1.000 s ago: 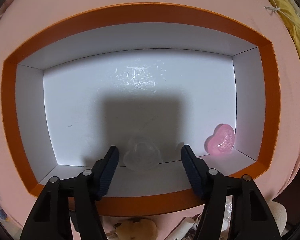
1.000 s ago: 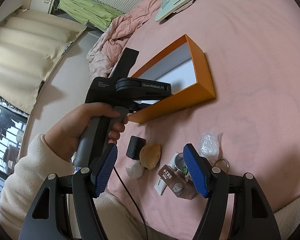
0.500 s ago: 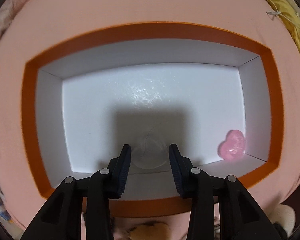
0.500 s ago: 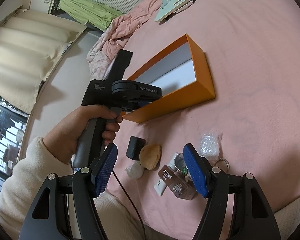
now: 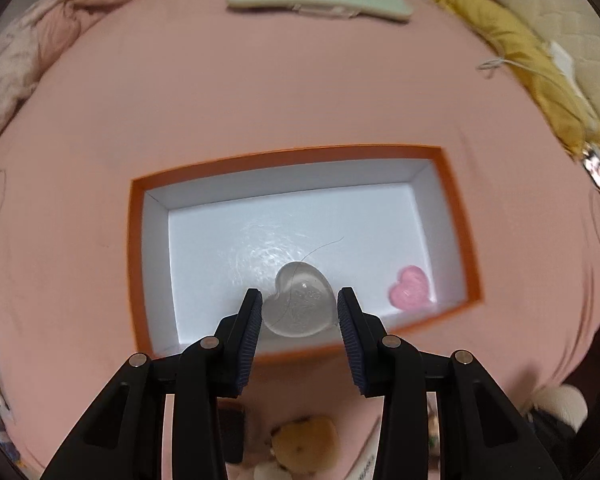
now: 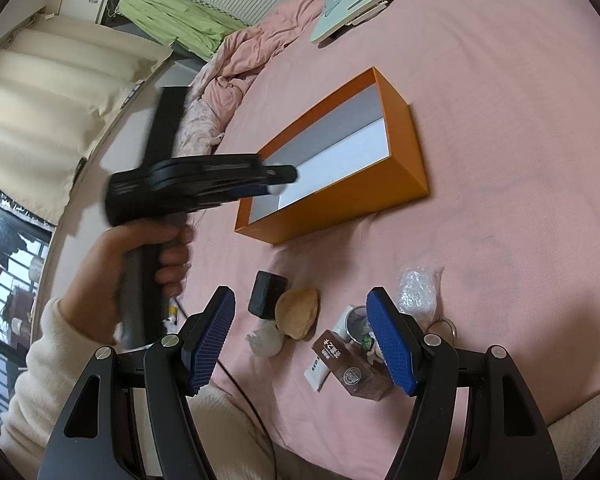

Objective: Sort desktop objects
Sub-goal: 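Lift the clear heart out and set it on the bedspread with left tool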

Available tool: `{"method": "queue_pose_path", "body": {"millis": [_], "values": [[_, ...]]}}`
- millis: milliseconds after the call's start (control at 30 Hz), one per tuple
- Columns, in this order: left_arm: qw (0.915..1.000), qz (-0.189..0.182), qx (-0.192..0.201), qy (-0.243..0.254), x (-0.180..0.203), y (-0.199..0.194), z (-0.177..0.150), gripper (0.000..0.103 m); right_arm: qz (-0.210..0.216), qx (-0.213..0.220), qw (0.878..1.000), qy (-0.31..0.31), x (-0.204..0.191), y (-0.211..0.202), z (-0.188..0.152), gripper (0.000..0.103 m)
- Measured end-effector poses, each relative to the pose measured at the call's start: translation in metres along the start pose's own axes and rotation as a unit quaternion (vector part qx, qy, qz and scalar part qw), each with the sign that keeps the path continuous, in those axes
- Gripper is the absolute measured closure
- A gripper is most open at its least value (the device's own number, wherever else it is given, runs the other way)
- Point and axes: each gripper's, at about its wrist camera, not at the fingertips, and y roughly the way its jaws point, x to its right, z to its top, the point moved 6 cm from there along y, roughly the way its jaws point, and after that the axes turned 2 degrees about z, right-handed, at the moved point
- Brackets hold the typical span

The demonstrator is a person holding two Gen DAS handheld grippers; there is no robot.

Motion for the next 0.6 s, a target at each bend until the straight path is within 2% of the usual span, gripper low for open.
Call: {"method": "queue_pose_path", "body": {"millis": [33,100,267,333,433,600], "values": [[1.0000,-0.006,0.006,0.004,-0.005,0.000,-0.007,0.066,-0.001,0.000,1.000,-0.001,0.000,0.000,0.000,0.034],[0.9998,-0.018,0.009,0.007,-0.001,0.005,-0.045,0.066,-0.003,0.001,1.000,-0.002,0.000,0.000,0.000,0.034],[0.9992,-0.039,0.000,0.004,-0.008,-0.018,-0.096,0.066,-0.009,0.003,1.000,-0.007,0.000,0.000,-0.001,0.034],[0.9990,-0.045,-0.004,-0.001,0.019,-0.005,-0.089,0.066,-0.011,0.004,1.000,-0.009,0.000,0.000,-0.002,0.034],[0.9988,-0.047,-0.013,-0.006,0.022,0.015,-0.106,0.066,-0.015,0.005,1.000,-0.011,-0.001,0.000,-0.002,0.034],[0.9976,-0.069,0.007,0.009,0.040,0.022,-0.111,0.066,-0.022,0.003,1.000,-0.013,0.000,0.003,-0.002,0.034]]}}
